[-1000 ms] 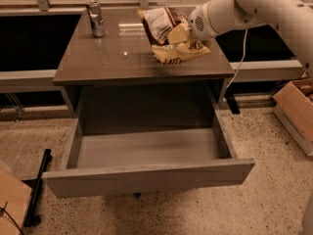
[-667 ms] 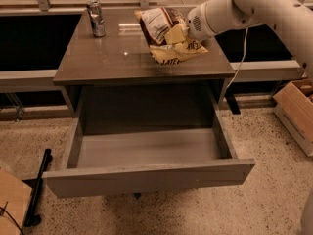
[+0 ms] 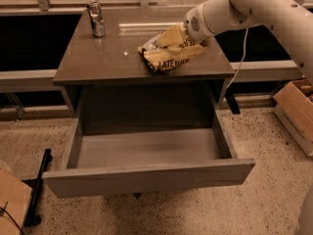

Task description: Pick brown chip bag from top drawer and place on counter

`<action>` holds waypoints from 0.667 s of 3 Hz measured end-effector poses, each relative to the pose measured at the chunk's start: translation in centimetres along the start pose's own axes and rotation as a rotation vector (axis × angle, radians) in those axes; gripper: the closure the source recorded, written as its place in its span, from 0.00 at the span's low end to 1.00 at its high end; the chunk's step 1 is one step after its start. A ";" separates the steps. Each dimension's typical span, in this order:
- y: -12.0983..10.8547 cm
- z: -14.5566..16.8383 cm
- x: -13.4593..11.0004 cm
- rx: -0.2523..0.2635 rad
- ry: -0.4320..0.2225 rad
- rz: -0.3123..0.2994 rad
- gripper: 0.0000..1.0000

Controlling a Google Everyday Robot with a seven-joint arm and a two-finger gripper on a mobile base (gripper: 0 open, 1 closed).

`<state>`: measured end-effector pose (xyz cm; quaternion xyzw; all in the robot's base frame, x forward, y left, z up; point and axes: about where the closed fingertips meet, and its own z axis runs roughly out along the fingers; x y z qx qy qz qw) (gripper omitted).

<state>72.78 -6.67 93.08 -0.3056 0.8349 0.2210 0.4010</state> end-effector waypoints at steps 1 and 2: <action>0.1 0.2 0.0 -0.003 0.002 0.000 0.00; 0.1 0.2 0.0 -0.003 0.002 0.000 0.00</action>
Offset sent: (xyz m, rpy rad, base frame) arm 0.0002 0.0020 -0.0015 0.0001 0.0024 0.0031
